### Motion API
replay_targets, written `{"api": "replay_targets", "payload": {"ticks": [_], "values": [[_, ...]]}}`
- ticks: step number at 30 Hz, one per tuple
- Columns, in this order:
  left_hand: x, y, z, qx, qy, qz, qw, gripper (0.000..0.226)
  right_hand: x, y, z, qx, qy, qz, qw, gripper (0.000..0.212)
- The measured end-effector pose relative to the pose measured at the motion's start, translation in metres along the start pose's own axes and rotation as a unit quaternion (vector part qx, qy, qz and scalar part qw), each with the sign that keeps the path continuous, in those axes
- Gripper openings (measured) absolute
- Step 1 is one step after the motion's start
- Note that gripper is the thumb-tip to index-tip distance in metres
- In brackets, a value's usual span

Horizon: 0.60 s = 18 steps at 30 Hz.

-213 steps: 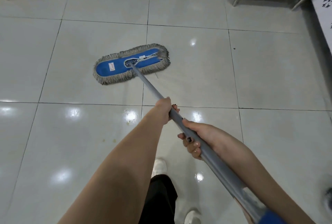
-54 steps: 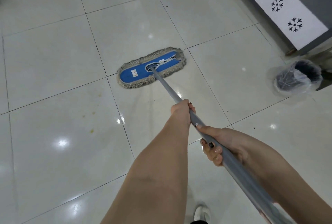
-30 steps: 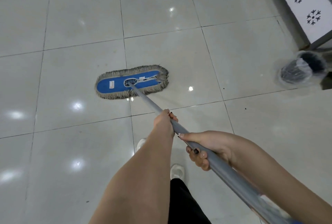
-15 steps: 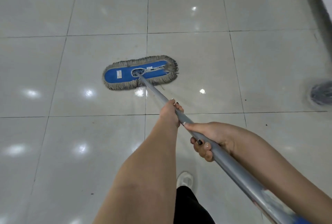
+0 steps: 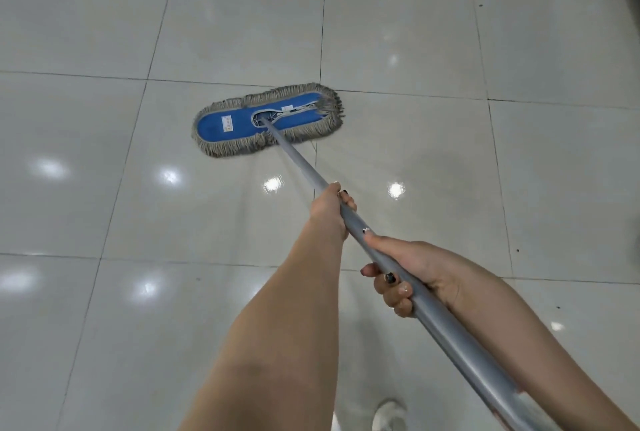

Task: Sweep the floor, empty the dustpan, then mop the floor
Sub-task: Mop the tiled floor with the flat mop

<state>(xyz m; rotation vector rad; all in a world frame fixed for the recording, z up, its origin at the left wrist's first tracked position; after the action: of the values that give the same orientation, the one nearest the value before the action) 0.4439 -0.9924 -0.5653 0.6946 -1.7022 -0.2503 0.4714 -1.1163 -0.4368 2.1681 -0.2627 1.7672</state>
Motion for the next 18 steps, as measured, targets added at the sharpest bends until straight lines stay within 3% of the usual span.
{"api": "replay_targets", "payload": {"ticks": [10, 18], "values": [[-0.107, 0.121, -0.017, -0.012, -0.004, -0.025, 1.000, 0.031, -0.020, -0.141, -0.067, -0.046, -0.023, 0.025, 0.998, 0.048], [-0.104, 0.130, -0.007, -0.065, -0.023, -0.033, 0.997, 0.030, -0.023, -0.132, -0.086, -0.119, -0.078, 0.039, 0.989, 0.047]]}}
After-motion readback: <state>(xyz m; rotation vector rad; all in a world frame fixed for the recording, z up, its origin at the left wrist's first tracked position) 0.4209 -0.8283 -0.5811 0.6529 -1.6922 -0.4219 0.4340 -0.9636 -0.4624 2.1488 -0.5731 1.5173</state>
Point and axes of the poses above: each hand's wrist, its own x-axis away from the middle knuckle, its own z-axis out of the back of the hand, y = z × x, the point moved 8 cm from there along -x, towards the middle knuckle, and after that the axes turned 15 degrees about -z, right-handed, at the moved point
